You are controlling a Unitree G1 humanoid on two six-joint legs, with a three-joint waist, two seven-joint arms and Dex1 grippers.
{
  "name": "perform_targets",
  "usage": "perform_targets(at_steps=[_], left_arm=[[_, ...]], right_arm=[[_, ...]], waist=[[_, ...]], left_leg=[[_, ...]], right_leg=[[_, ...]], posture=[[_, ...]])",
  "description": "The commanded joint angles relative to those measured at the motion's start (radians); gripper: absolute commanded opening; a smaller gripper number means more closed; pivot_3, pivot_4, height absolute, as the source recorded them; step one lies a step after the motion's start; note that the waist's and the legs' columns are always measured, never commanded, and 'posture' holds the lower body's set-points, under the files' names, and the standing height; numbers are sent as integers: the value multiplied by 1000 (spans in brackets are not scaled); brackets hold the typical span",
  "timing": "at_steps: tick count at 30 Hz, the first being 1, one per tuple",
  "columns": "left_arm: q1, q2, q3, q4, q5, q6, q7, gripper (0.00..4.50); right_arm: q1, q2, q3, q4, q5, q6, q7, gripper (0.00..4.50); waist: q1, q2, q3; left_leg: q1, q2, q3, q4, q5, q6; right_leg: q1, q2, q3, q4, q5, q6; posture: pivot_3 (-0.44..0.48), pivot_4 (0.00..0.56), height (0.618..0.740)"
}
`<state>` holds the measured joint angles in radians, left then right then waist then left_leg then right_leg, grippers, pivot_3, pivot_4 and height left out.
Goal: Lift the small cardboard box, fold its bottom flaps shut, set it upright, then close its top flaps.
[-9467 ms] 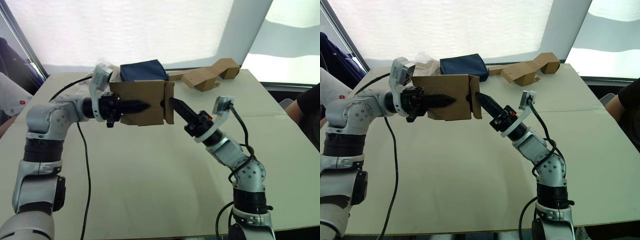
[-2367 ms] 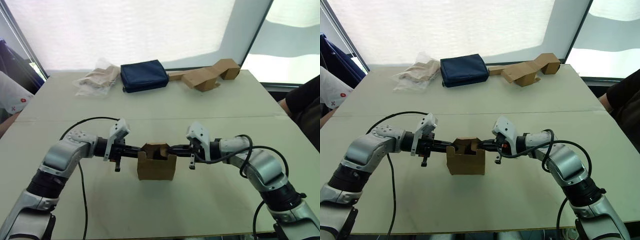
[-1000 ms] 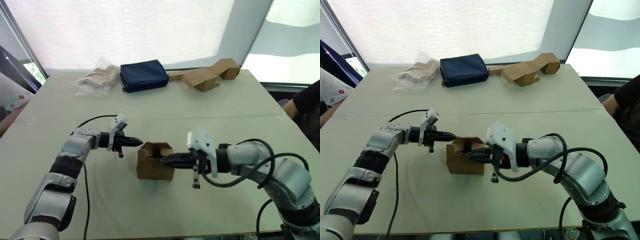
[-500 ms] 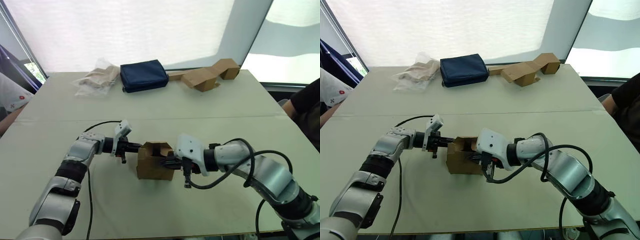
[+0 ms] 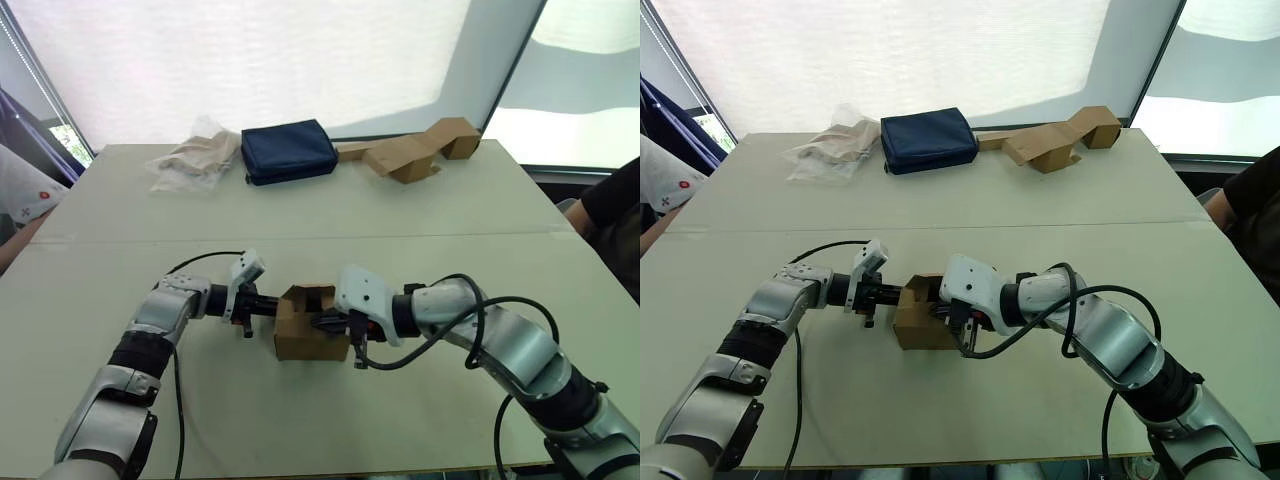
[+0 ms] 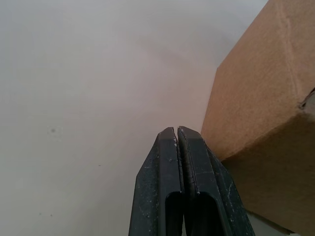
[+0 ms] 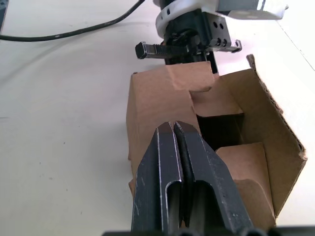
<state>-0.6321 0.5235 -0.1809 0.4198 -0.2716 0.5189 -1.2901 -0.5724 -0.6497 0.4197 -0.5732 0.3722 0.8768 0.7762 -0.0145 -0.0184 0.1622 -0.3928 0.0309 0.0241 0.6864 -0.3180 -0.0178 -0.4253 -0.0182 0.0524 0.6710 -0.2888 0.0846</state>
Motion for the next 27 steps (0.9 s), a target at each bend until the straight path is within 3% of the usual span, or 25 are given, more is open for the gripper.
perform_targets(at_steps=[1, 7, 12, 21, 27], left_arm=[[-2, 9, 18, -31, -10, 1, 2, 52], [-19, 15, 40, -12, -11, -10, 21, 52], [-62, 86, 98, -16, -9, -37, 43, 52], [37, 299, 135, -509, -216, 238, -85, 52], [107, 263, 118, -657, -277, 305, -7, 52]], right_arm=[[-11, 10, -12, -3, -10, -18, 4, 0], [-4, 24, -7, 6, -19, -22, 4, 0], [8, 29, -8, 4, -24, -27, 2, 0], [29, 35, -24, 13, -24, -42, 4, 0], [21, 44, -23, 32, -31, -58, 7, 0]], waist=[[0, 0, 0], [0, 0, 0], [-2, 0, 0], [-3, 0, 0], [-1, 0, 0]], left_leg=[[0, 0, 0, 0, 0, 0], [0, 0, 0, 0, 0, 0], [0, 0, 0, 0, 0, 0], [0, 0, 0, 0, 0, 0], [0, 0, 0, 0, 0, 0]], right_leg=[[0, 0, 0, 0, 0, 0], [0, 0, 0, 0, 0, 0], [0, 0, 0, 0, 0, 0], [0, -3, 0, 0, 0, 0], [0, -2, 0, 0, 0, 0]], posture=[[0, 150, 740], [0, 150, 740], [0, 150, 740], [0, 150, 740], [0, 150, 740]])
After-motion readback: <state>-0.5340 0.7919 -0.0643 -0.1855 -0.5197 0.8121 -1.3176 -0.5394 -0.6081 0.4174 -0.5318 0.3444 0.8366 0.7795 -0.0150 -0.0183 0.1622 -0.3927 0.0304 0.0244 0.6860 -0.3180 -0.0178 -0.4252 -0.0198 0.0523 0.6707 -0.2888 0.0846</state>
